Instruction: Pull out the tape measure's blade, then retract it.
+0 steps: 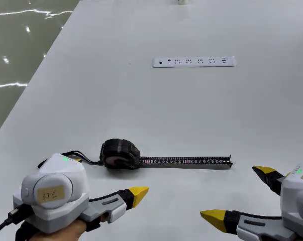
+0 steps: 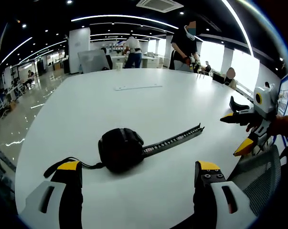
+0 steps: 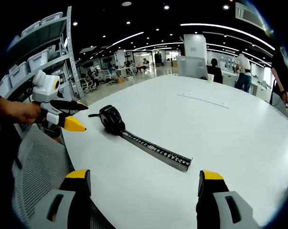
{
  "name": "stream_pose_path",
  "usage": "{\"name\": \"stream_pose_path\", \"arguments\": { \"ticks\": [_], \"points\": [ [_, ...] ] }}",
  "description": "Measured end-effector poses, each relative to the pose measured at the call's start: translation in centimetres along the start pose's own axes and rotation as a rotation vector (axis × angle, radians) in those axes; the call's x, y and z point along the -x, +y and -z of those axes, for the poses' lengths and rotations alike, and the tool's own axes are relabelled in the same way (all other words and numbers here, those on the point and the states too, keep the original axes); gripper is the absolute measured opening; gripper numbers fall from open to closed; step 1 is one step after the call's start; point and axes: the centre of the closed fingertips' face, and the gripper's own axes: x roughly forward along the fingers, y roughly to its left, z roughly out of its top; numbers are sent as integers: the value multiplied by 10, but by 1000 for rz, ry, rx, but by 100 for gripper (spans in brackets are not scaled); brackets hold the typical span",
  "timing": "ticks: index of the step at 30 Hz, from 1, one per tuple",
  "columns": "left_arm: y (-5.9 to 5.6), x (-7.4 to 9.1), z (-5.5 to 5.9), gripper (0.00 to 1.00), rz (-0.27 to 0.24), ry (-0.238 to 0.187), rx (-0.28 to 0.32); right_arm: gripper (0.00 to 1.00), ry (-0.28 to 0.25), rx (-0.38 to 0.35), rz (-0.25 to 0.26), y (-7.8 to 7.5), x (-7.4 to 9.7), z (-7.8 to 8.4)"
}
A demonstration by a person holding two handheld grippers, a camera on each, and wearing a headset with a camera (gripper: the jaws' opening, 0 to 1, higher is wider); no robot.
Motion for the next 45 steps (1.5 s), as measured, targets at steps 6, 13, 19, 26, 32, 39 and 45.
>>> {"name": "stream_pose_path", "arguments": {
  "ticks": [6, 13, 19, 26, 32, 39, 45],
  "points": [
    [1, -5, -3, 94, -4, 7, 7, 92, 11, 32, -19, -5, -2, 1],
    [3, -11, -6, 93, -12, 8, 29, 89, 1, 73, -38, -11, -4, -4],
    [5, -17, -9, 91, -25, 11, 52, 85, 12, 101, -65, -15, -9, -5],
    [6, -24, -11, 90, -36, 14, 69, 78, 34, 137, -104, -20, -14, -5],
    [10, -32, -11, 90, -54, 19, 103, 73, 69, 194, -138, -26, -18, -3],
    [15, -40, -6, 87, -72, 31, 130, 69, 106, 234, -163, -35, -25, 1],
    [20, -46, -6, 86, -92, 35, 143, 63, 134, 271, -169, -46, -30, 3]
  ]
}}
